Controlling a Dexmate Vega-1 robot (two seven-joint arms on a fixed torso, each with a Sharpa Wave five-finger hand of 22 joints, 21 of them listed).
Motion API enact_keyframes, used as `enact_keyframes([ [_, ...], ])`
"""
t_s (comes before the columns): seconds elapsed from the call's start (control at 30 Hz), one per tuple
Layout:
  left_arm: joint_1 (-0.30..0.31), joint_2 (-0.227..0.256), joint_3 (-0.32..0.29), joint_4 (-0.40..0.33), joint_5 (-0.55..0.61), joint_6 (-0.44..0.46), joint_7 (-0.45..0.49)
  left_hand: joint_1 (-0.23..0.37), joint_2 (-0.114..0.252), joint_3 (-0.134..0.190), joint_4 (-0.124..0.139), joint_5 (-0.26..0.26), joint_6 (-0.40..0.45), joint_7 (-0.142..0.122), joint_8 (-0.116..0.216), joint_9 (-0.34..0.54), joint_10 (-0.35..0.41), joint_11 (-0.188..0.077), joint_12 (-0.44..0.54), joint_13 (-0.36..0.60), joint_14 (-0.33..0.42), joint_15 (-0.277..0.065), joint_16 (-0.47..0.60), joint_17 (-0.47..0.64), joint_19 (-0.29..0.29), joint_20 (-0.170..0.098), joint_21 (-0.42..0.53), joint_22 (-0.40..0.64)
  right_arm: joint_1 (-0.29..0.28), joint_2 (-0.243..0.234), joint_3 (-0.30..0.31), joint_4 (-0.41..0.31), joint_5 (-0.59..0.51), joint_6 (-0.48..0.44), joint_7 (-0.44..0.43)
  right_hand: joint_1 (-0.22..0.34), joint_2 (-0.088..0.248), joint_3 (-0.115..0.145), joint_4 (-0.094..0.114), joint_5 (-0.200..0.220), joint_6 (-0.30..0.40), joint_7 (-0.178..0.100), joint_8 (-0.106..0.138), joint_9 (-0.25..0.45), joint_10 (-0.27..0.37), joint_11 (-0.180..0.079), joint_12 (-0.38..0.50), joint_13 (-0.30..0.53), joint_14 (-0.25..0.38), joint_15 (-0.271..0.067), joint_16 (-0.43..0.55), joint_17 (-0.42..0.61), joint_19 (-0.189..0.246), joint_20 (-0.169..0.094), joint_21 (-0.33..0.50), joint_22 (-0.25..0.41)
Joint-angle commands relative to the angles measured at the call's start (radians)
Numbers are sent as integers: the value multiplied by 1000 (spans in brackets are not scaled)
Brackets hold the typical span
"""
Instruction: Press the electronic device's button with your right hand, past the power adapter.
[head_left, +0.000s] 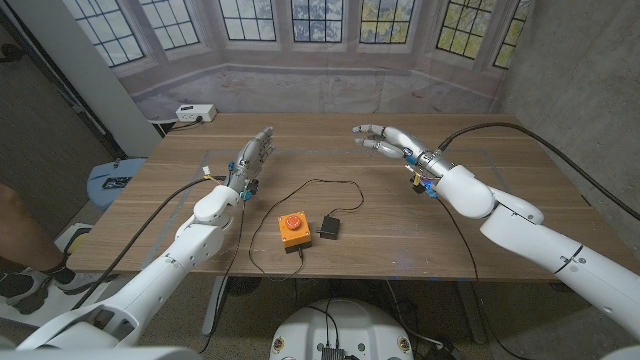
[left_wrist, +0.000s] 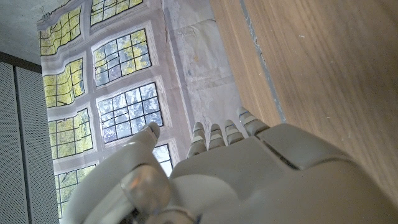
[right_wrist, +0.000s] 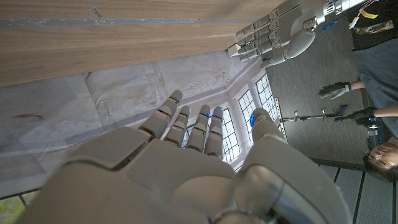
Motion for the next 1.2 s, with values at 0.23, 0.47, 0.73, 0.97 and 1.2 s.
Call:
enact_keyframes([
  [0.23,-9,-3,2,19,-3,-18,-26,3,-4,3,-8,-3,-5,-2,-1,4,0,4,5,1,1,10,1,3,2,3,4,5,-29,-43,-5,-109,-71,-89,44,2,-6,-5,0,0,15,-23,4,1,9,-24,-3,2,4,10,1,3,-13,3,-2,4],
  [0.47,-12,0,1,22,-2,-23,-32,2,-4,4,-10,-3,-4,-2,0,4,0,4,5,1,1,9,1,3,2,4,4,5,-47,-58,-3,-142,-85,-113,55,3,-5,-7,0,1,28,-37,6,1,24,-37,-1,1,9,7,2,3,-20,-1,-2,4],
  [0.73,-18,1,4,25,2,-24,-39,0,-4,5,-11,-3,-5,-3,0,4,0,3,5,1,1,9,1,3,2,3,4,5,-63,-71,-8,-167,-108,-129,62,3,-5,-8,0,1,37,-51,6,0,32,-51,-2,0,13,5,3,3,-25,-3,-2,4],
  [0.97,-17,6,7,17,6,-22,-42,-1,-4,6,-12,-3,-6,-3,0,4,1,2,5,1,1,9,2,3,2,4,4,5,-84,-78,-8,-184,-132,-140,53,6,-4,-9,-1,2,64,-62,12,0,54,-60,1,0,25,-4,7,3,-28,-3,0,4],
  [1.2,-10,15,5,9,6,-19,-43,-2,-4,7,-12,-3,-6,-3,0,4,-1,2,5,1,1,9,2,3,2,3,4,5,-94,-82,-17,-198,-161,-149,55,10,-3,-8,-3,3,79,-66,14,0,66,-66,1,-1,35,-5,10,2,-28,-2,1,4],
])
